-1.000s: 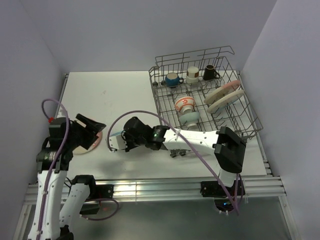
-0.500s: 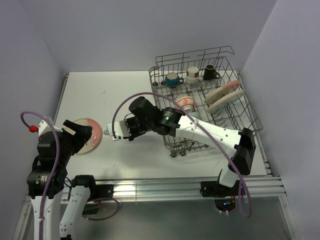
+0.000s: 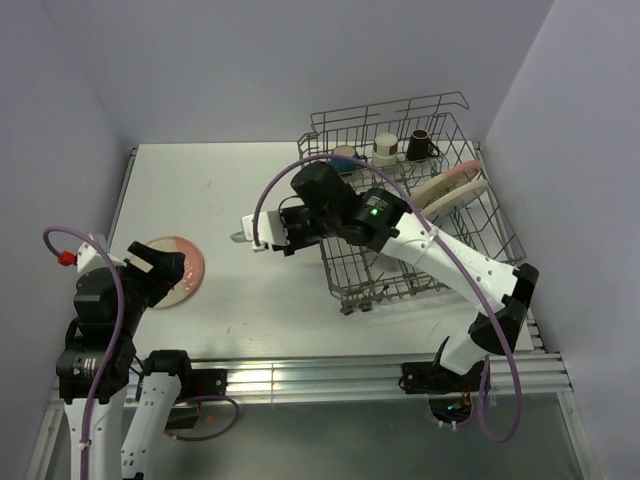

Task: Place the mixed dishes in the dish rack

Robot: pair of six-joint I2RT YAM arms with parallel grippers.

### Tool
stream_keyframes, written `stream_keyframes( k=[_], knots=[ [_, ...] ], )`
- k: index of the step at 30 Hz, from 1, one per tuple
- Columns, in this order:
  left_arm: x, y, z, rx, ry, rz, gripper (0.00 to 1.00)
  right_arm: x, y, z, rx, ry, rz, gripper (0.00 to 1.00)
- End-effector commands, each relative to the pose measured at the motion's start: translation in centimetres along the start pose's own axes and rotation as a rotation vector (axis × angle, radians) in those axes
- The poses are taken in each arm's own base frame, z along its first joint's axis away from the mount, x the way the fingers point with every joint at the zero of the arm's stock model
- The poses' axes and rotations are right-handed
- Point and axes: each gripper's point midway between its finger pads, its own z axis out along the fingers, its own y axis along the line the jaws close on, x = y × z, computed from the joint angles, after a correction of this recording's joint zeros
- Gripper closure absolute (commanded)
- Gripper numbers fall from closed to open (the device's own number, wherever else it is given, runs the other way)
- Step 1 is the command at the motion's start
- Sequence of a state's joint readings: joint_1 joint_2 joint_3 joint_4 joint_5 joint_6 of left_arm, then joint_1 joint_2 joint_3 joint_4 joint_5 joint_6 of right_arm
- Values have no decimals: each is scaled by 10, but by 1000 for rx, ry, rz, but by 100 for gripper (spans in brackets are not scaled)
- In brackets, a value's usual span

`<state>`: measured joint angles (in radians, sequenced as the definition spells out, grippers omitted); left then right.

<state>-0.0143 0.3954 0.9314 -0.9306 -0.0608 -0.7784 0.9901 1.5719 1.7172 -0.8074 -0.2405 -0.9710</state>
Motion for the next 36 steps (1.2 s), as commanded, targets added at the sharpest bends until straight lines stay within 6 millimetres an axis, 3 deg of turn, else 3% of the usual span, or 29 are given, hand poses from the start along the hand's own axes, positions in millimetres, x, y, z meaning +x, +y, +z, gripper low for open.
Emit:
stream_keyframes(
  k=[1, 10, 23, 36],
  knots=[
    [-4, -6, 2, 41, -23, 27, 14, -36, -50, -72, 205, -111, -82, 100],
    [0, -3, 8, 39, -15, 43, 15, 0, -60, -117, 214, -36, -57, 100],
    [4, 1, 15, 26, -4, 56, 14, 59, -54, -169, 217, 104, -38, 100],
    [8, 4, 21, 24, 6, 83, 12, 131, -42, -221, 181, 297, 30, 100]
  ],
)
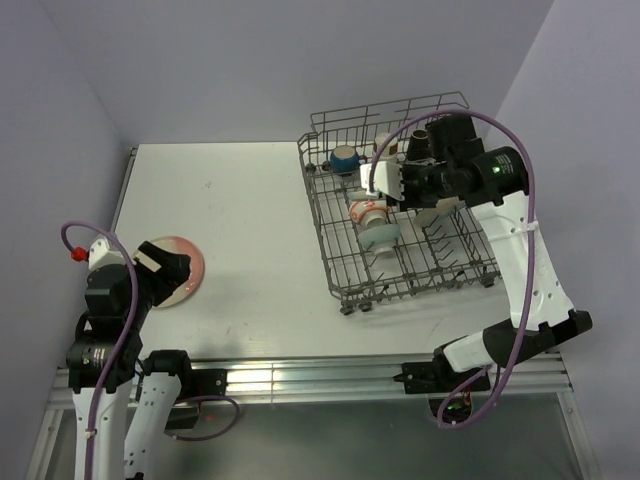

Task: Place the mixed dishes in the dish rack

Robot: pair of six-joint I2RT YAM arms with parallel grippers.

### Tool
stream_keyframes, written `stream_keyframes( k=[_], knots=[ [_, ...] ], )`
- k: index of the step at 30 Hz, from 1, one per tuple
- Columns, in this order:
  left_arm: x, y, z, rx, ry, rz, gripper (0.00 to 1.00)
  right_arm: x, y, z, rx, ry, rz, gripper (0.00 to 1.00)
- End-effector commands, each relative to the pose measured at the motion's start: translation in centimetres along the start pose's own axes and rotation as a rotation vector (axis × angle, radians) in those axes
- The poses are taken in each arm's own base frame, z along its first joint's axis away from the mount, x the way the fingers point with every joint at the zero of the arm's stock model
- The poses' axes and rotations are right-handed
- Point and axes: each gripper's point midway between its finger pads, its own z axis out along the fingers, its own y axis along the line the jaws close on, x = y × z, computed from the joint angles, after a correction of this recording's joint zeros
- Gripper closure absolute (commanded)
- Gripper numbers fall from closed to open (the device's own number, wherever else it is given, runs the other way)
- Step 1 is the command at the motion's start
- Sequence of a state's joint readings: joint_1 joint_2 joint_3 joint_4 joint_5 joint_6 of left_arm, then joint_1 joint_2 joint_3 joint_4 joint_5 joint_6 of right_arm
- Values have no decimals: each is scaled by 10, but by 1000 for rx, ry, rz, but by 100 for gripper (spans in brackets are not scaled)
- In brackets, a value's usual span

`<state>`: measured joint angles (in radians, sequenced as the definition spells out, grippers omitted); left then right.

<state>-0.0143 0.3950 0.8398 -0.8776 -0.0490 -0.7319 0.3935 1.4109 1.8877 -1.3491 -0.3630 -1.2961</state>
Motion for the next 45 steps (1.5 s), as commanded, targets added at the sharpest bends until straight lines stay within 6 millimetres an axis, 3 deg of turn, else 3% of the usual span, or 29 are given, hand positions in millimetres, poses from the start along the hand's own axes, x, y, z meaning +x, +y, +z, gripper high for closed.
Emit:
stream_keyframes(
  k=[1, 6, 15, 22, 32, 41, 45],
  knots=[
    [-9, -9, 2, 38, -30, 38, 12, 4, -21, -47, 125, 7, -88, 100],
    [-9, -6, 5, 30, -29, 50, 11, 34, -15, -57, 110, 83, -97, 100],
    [-5, -4, 8, 29, -20, 58, 11, 46, -9, -72, 141, 134, -89, 100],
    [-4, -4, 8, 33, -17, 58, 11, 67, -9, -92, 190, 260, -57, 100],
    [0, -5, 10, 40, -4, 66, 10, 104, 22, -119, 206, 435, -20, 100],
    [1, -4, 11, 42, 4, 79, 10, 134, 62, -97, 71, 521, 4, 100],
    [4, -7, 12, 57, 25, 85, 10, 147, 65, -89, 14, 557, 1, 100]
  ],
)
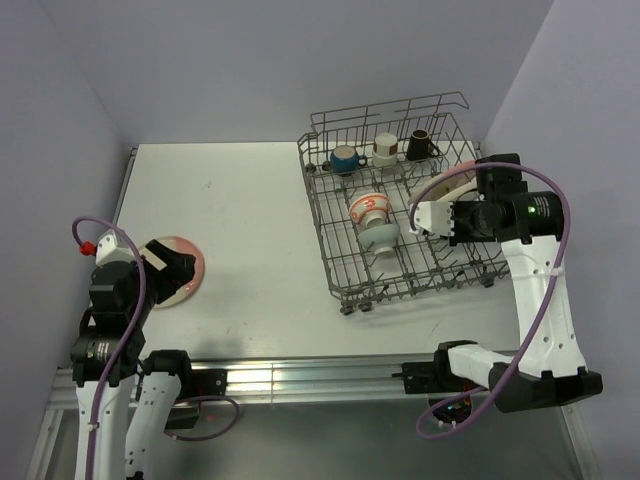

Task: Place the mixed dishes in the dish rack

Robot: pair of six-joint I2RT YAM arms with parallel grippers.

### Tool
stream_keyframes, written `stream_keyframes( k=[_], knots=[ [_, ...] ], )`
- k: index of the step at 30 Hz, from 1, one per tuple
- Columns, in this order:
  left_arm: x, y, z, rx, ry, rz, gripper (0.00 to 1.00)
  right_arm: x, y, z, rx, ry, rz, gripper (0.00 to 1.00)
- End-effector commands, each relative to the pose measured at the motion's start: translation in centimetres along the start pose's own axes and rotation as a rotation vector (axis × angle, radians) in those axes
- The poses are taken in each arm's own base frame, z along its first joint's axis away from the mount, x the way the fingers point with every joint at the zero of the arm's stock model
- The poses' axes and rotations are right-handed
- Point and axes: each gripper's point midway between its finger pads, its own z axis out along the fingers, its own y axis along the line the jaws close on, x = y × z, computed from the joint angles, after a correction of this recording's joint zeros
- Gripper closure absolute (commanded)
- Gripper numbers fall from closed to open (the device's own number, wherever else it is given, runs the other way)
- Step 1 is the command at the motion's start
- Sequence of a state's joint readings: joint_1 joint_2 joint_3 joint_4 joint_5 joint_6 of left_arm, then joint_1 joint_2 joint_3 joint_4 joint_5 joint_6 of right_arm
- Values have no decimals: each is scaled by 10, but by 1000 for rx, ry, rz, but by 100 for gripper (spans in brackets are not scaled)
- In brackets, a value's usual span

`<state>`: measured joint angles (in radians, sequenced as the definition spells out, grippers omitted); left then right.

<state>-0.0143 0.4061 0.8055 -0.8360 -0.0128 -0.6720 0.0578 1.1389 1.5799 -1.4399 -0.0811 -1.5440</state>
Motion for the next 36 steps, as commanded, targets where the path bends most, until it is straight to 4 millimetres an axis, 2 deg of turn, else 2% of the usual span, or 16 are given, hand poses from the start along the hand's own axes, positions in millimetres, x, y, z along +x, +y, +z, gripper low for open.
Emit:
stream_keyframes(
  k=[1, 9, 16, 19, 29, 32, 36],
  knots=[
    [-3, -6, 3, 32, -1, 27, 10, 17, -5, -2, -9, 87, -53, 100],
    [-2, -6, 2, 34, -1, 30, 10, 37, -4, 22, -69, 181, -186, 100],
    [-1, -7, 3, 37, 7, 33, 10, 42, -18, 36, -59, 211, -248, 100],
    [-1, -7, 3, 35, 7, 35, 10, 43, -23, 37, -50, 224, -267, 100],
    [0, -6, 6, 29, 18, 35, 10, 39, -53, 18, 19, 222, -298, 100],
    [0, -6, 6, 26, 22, 35, 10, 36, -58, 14, 33, 214, -312, 100],
    [1, -6, 7, 26, 25, 33, 10, 39, -57, 18, 23, 226, -329, 100]
  ],
)
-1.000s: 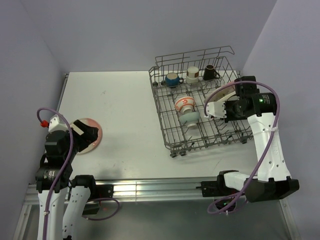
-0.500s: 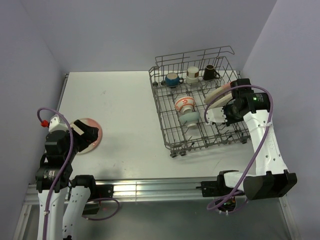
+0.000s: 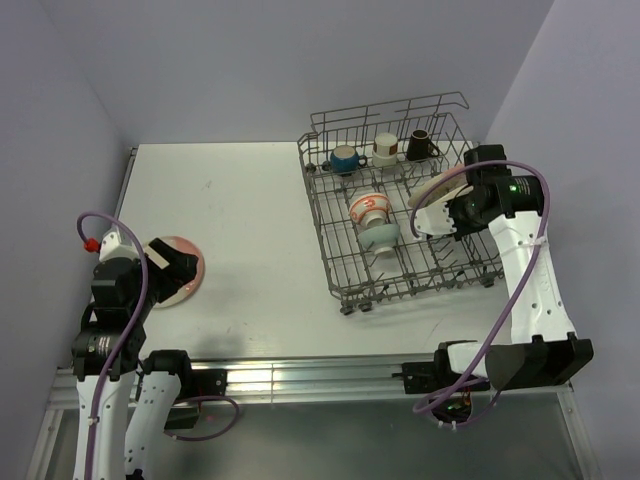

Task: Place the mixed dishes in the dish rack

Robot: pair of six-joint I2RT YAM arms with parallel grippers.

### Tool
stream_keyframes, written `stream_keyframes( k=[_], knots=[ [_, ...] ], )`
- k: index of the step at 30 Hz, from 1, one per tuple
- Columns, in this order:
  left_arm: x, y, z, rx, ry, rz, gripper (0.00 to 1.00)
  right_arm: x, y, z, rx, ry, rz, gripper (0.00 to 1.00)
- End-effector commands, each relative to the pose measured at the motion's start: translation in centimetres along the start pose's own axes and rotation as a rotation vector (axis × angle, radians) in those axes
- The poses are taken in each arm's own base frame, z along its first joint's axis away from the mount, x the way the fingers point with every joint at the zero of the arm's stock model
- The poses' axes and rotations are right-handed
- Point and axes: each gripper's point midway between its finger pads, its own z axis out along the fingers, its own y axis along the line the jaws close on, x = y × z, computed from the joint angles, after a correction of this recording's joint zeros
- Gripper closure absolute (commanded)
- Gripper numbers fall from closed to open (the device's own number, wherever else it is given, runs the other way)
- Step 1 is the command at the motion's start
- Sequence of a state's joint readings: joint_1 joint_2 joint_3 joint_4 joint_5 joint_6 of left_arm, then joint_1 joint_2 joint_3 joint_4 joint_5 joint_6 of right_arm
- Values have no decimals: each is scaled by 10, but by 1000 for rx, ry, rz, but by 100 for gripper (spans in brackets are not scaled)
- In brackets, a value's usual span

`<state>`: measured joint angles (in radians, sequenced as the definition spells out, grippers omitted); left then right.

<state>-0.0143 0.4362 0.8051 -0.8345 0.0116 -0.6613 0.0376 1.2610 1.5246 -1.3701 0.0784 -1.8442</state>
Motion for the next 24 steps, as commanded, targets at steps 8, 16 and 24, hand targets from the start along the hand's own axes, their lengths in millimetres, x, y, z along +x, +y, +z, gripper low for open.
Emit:
stream_keyframes(
  k=[8, 16, 24],
  knots=[
    [-4, -3, 3, 18, -11, 24, 10, 16, -22, -7, 57, 79, -52, 100],
    [-4, -3, 3, 17, -10, 24, 10, 14, -4, 13, -70, 69, -113, 100],
    [-4, -3, 3, 14, -8, 23, 10, 16, -1, 33, -136, 82, -160, 100]
  ],
)
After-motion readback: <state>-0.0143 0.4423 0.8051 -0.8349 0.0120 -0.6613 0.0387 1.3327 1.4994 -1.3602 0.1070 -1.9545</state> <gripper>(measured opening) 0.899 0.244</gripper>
